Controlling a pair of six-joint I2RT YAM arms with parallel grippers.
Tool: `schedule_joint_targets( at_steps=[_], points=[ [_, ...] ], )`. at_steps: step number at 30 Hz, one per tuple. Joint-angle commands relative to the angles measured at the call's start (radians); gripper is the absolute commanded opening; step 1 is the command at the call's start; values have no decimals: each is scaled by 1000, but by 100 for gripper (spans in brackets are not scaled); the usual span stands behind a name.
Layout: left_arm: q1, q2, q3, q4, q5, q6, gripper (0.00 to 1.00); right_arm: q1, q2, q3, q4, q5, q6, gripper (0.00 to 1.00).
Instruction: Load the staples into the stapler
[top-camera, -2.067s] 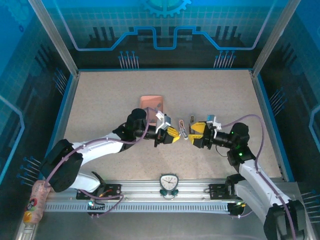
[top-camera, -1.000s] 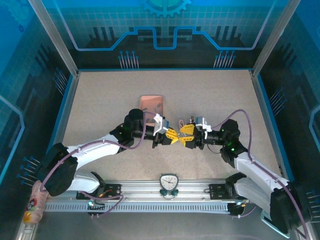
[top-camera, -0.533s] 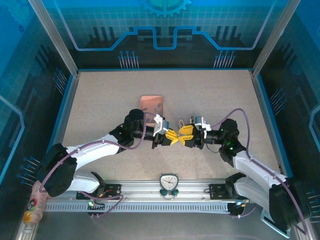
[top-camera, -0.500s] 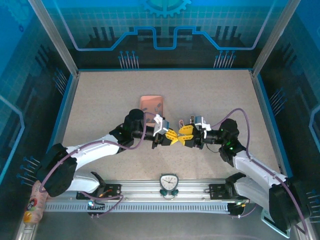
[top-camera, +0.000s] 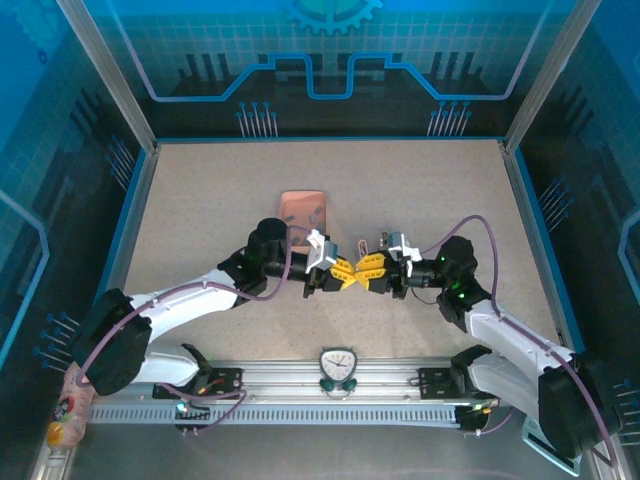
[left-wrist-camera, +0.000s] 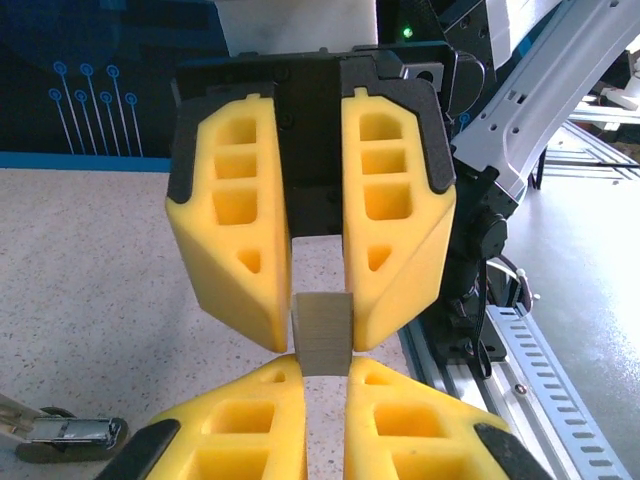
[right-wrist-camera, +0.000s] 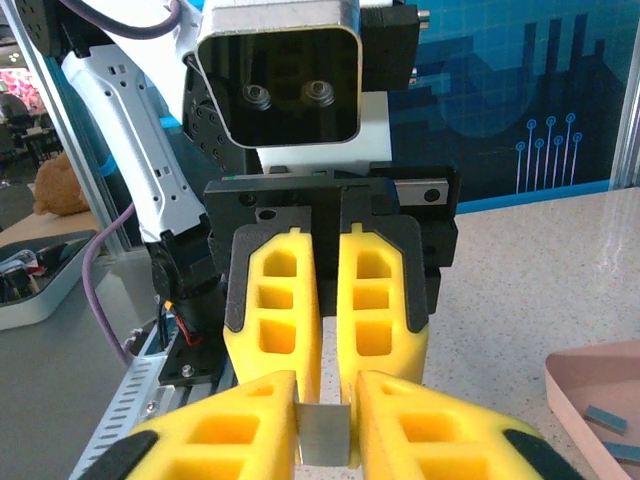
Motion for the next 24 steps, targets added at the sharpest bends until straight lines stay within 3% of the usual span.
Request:
schedule_joint_targets(
  at_steps=[1,5,10,14,17,21,24],
  points=[
    [-7,-31,7,-27,7,33,18,12,-5,28,18,1,-7,20],
    [-7,-45,13,-70,-30,32,39,9,-44,23,-40,51,-43,18],
    [-1,-73,33,-164,-110,-15,61,11,-119,43,-262,185,-157,20],
    [20,-103,48,-256,-178,-61,77,11,-166,53,-394,347,-212,20],
    [52,-108,85,-340,-289,-130,89,13,-177,46,-463,458,-217,20],
    [120,-72,179,-478,-420,-214,95,18,-140,43,-505,553,-197,20],
    [183,-25,225,-532,-453,-282,95,24,-83,53,-525,659,-148,20]
  ],
)
